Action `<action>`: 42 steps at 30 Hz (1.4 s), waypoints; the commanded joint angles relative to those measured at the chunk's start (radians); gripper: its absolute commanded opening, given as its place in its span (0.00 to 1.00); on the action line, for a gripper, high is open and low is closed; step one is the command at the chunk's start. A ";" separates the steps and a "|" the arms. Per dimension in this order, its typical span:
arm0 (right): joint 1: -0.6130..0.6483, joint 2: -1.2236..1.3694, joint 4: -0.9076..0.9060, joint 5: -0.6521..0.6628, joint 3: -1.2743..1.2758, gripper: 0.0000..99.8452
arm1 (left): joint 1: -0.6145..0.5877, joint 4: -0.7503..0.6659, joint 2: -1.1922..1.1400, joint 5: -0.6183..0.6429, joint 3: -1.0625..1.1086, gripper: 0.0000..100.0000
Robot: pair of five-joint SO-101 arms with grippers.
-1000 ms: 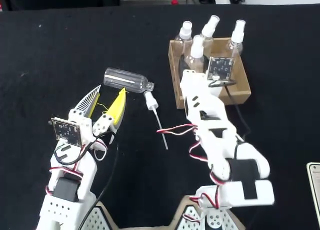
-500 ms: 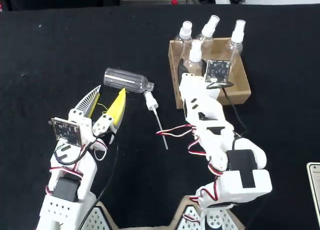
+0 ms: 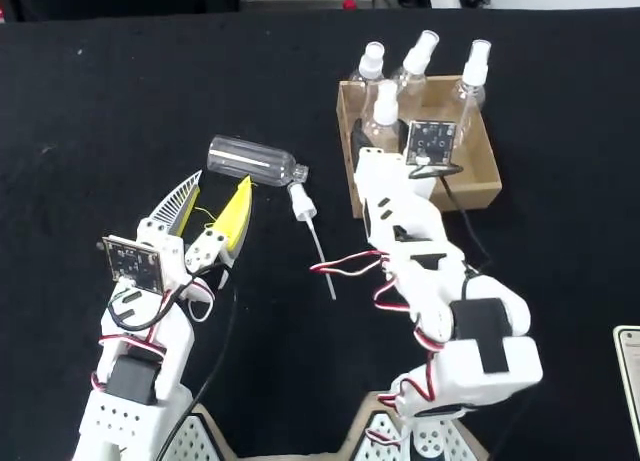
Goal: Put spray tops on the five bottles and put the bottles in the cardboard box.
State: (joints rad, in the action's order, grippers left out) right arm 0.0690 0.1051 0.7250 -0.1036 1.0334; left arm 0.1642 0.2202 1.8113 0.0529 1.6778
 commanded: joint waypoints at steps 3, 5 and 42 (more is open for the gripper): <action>0.015 0.053 0.032 -0.005 -0.097 0.01 | -0.002 -0.009 -0.002 -0.011 0.021 0.21; 0.015 0.051 0.032 -0.005 -0.101 0.01 | -0.002 -0.009 -0.002 -0.011 0.021 0.21; 0.025 -0.004 0.028 -0.005 -0.047 0.18 | -0.002 -0.009 -0.002 -0.012 0.021 0.21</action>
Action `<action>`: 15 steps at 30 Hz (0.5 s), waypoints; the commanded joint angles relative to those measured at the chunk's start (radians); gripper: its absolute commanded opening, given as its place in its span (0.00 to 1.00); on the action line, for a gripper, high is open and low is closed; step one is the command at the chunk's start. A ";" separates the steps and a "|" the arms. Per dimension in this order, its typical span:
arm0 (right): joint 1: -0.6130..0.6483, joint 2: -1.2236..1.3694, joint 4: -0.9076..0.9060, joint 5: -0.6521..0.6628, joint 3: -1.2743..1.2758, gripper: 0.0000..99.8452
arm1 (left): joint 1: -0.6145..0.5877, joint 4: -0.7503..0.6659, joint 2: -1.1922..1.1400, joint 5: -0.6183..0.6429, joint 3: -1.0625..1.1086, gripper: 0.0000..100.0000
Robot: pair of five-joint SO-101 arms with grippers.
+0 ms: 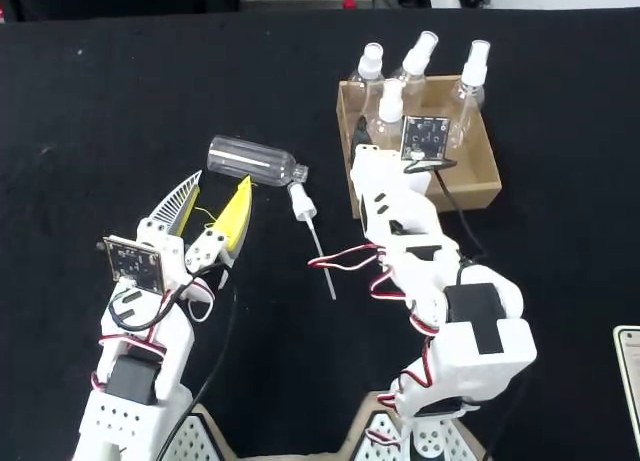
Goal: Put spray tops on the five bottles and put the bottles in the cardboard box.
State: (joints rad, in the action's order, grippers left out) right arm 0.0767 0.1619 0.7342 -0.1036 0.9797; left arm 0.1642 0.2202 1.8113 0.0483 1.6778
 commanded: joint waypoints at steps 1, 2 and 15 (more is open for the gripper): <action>0.026 -0.061 0.017 -0.005 0.008 0.18 | -0.002 -0.009 -0.002 -0.008 0.021 0.21; 0.035 -0.061 0.017 -0.005 0.008 0.18 | -0.002 -0.009 -0.002 -0.008 0.021 0.21; 0.041 -0.062 0.017 -0.005 0.013 0.18 | -0.004 -0.009 -0.002 -0.008 0.021 0.21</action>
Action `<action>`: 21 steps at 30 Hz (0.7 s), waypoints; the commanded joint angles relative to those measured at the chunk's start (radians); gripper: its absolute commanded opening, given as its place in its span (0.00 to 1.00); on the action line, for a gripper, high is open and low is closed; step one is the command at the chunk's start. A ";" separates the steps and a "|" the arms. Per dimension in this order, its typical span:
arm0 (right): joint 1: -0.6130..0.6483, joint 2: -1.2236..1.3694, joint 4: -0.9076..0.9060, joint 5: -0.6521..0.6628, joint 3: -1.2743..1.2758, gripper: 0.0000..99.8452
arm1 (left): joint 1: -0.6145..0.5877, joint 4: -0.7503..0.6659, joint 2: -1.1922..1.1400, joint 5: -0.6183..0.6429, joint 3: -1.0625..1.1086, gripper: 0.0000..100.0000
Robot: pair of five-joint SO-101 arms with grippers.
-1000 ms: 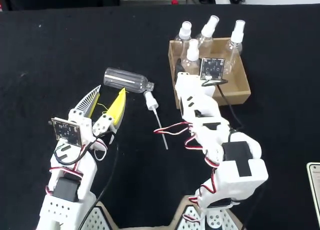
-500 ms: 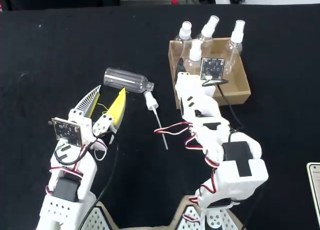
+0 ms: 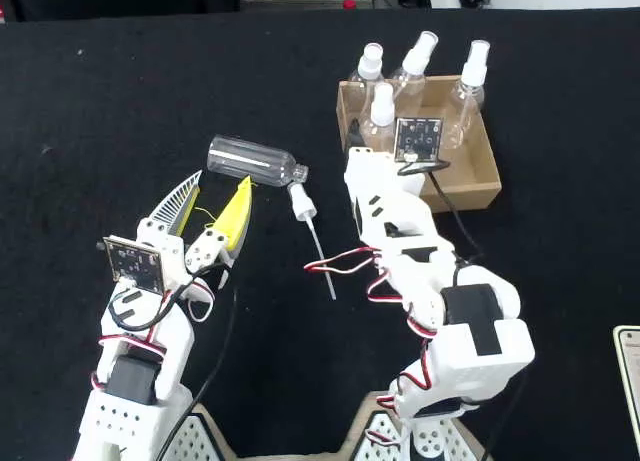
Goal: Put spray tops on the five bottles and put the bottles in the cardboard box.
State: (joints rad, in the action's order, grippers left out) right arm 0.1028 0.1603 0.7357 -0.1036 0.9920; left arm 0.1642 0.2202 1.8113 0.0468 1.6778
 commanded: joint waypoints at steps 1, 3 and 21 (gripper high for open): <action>0.015 -0.061 0.015 -0.005 0.001 0.19 | -0.004 -0.009 -0.002 -0.006 0.021 0.21; 0.018 -0.061 0.014 -0.005 0.001 0.23 | -0.004 -0.009 -0.002 -0.006 0.021 0.21; 0.018 -0.174 -0.029 -0.005 0.064 0.33 | -0.004 -0.009 -0.002 -0.006 0.021 0.21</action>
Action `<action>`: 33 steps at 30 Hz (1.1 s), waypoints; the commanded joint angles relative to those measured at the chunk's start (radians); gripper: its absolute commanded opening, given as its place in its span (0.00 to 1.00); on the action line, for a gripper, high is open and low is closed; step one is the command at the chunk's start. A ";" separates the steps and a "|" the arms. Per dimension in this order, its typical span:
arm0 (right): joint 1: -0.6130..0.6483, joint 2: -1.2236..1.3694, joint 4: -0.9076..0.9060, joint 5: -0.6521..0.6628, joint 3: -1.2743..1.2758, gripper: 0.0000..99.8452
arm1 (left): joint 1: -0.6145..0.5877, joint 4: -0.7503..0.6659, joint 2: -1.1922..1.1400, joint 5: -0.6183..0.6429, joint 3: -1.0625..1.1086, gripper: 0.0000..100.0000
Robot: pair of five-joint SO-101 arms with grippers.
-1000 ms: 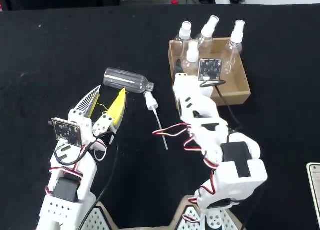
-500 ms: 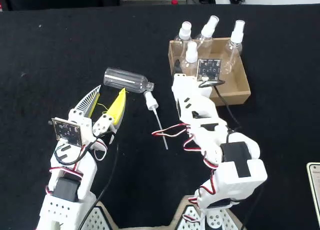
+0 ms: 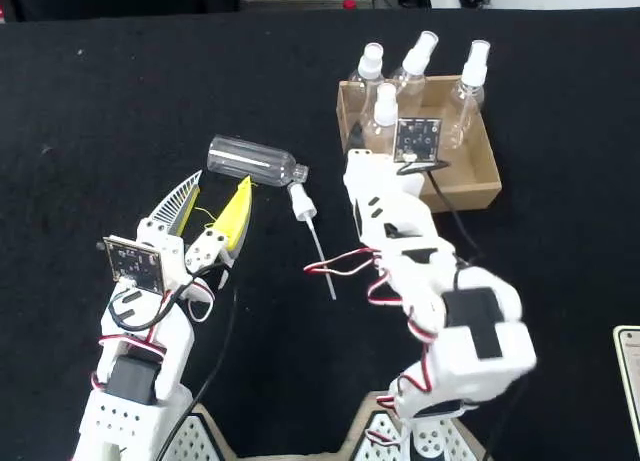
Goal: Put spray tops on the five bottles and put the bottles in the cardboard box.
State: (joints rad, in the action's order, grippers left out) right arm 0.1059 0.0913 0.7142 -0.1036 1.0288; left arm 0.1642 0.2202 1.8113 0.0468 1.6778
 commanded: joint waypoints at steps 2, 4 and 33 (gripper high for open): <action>0.018 -0.137 -0.008 -0.005 0.054 0.33 | -0.002 -0.009 -0.002 -0.006 0.021 0.21; 0.017 -0.145 -0.008 -0.005 0.062 0.33 | -0.002 -0.009 -0.002 -0.006 0.022 0.21; 0.051 -1.000 -1.135 -0.014 0.114 0.33 | -0.001 -0.009 -0.002 -0.006 0.022 0.21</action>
State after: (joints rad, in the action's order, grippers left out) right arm 0.1151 -0.8170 -0.1665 -0.1097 1.2497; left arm 0.1642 0.2202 1.8113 0.0468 1.6778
